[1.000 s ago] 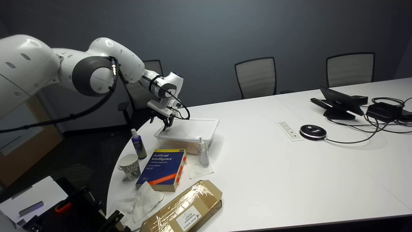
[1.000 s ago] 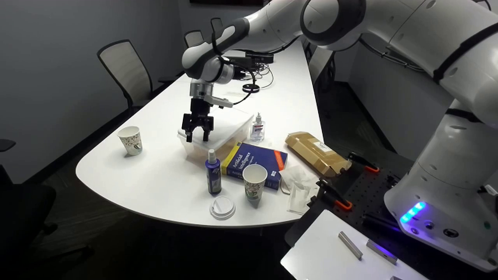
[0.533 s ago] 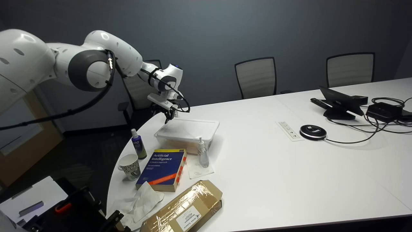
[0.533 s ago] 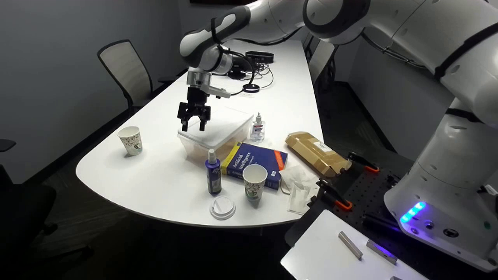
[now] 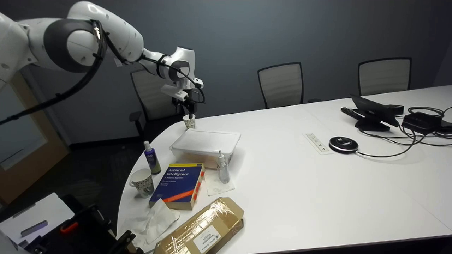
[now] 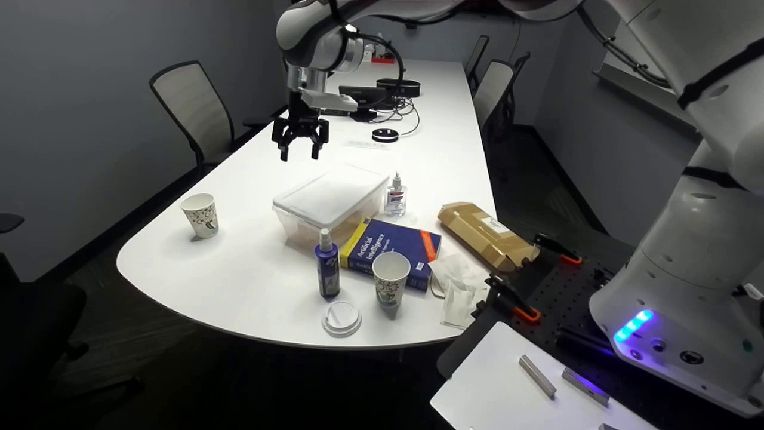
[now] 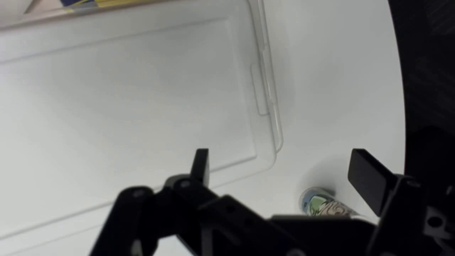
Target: Remove the sanitizer bottle from the lunchbox, put it on the table, push on the pump and close the lid of the lunchbox
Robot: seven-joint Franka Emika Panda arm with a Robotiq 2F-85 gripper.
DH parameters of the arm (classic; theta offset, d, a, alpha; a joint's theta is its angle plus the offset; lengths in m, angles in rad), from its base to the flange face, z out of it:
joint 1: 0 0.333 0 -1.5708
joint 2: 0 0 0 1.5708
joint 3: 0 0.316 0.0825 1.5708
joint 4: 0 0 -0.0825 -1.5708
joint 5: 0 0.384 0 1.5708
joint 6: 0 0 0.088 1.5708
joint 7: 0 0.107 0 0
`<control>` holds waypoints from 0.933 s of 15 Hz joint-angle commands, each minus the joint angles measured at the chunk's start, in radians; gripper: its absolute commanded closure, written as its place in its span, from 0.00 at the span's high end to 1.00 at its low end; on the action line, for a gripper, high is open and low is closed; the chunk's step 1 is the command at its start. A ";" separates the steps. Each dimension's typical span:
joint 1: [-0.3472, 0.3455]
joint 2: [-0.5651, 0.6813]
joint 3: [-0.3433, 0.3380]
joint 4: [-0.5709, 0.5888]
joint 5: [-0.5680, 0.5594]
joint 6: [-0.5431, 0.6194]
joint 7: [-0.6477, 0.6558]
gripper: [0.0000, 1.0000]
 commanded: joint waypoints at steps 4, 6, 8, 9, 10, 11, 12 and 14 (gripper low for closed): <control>0.061 -0.275 -0.143 -0.365 -0.085 0.193 0.303 1.00; 0.073 -0.337 -0.189 -0.456 -0.115 0.216 0.397 1.00; 0.089 -0.402 -0.233 -0.550 -0.157 0.218 0.500 1.00; 0.097 -0.434 -0.254 -0.596 -0.180 0.213 0.554 1.00; 0.100 -0.466 -0.269 -0.644 -0.202 0.210 0.597 1.00; 0.102 -0.499 -0.278 -0.693 -0.222 0.208 0.631 1.00; 0.096 -0.531 -0.279 -0.742 -0.236 0.209 0.652 1.00; 0.084 -0.569 -0.275 -0.796 -0.261 0.198 0.694 1.00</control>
